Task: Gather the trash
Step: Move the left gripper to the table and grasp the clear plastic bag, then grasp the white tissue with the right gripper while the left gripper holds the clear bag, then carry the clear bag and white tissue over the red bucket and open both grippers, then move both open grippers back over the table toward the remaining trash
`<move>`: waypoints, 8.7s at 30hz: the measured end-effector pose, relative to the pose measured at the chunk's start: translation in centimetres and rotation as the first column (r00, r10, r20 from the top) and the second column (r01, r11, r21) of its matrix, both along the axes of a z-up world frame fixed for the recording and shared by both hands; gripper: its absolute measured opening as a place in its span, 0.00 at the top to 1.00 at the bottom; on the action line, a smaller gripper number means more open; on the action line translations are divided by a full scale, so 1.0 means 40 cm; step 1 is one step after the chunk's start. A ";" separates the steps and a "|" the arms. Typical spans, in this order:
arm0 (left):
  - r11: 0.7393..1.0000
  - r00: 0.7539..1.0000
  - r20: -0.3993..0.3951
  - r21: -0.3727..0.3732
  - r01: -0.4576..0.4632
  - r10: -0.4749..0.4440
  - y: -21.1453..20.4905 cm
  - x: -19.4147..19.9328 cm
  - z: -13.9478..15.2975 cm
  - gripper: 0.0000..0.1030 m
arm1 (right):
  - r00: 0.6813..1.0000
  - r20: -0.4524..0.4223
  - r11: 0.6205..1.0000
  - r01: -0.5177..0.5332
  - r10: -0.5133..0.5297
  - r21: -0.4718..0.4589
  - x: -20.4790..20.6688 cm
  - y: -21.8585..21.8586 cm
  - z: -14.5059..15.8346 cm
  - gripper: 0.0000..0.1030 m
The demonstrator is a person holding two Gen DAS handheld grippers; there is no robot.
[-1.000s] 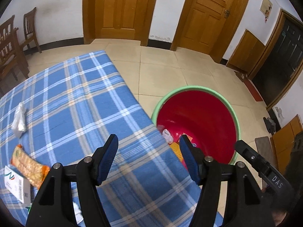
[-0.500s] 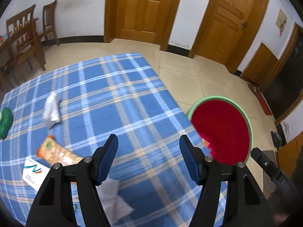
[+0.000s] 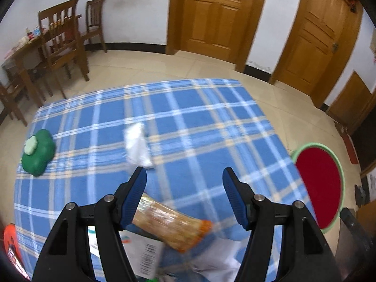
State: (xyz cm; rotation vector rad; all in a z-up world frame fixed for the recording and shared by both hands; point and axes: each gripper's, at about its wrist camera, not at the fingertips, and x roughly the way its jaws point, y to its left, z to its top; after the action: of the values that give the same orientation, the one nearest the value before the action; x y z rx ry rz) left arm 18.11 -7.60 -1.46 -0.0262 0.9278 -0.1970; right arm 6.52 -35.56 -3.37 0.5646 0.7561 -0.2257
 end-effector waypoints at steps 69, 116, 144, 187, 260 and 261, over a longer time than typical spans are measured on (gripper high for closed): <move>0.980 0.998 0.004 -0.186 -0.064 0.066 0.167 -0.093 0.012 0.66 | 0.992 -0.029 0.993 -0.120 0.120 -0.015 0.050 0.150 0.003 0.43; 0.952 0.978 -0.046 -0.227 -0.207 0.201 0.378 -0.263 -0.084 0.66 | 0.911 -0.154 0.920 -0.390 0.382 -0.025 0.120 0.475 -0.091 0.62; 0.975 0.999 -0.011 -0.221 -0.039 0.037 0.196 -0.285 -0.006 0.66 | 0.951 -0.021 0.951 -0.308 0.308 -0.024 0.020 0.344 -0.007 0.90; 0.911 0.912 -0.053 -0.095 0.402 -0.408 -0.451 -0.198 -0.021 0.66 | 0.994 0.014 0.990 0.111 -0.112 0.088 -0.115 -0.155 -0.057 0.89; 0.995 0.999 -0.002 -0.091 0.033 -0.034 -0.087 -0.267 0.036 0.36 | 0.993 0.097 0.996 -0.068 0.062 0.055 -0.118 0.026 0.045 0.59; 0.996 1.000 -0.006 -0.092 0.014 -0.015 -0.068 -0.267 0.032 0.36 | 0.993 0.096 0.996 -0.075 0.069 0.055 -0.115 0.033 0.046 0.59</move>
State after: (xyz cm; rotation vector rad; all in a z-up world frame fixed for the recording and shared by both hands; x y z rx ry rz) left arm 7.45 -10.33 -0.18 -0.1056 0.9255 -0.2531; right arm 1.90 -34.24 -1.52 0.5980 0.6917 -0.1096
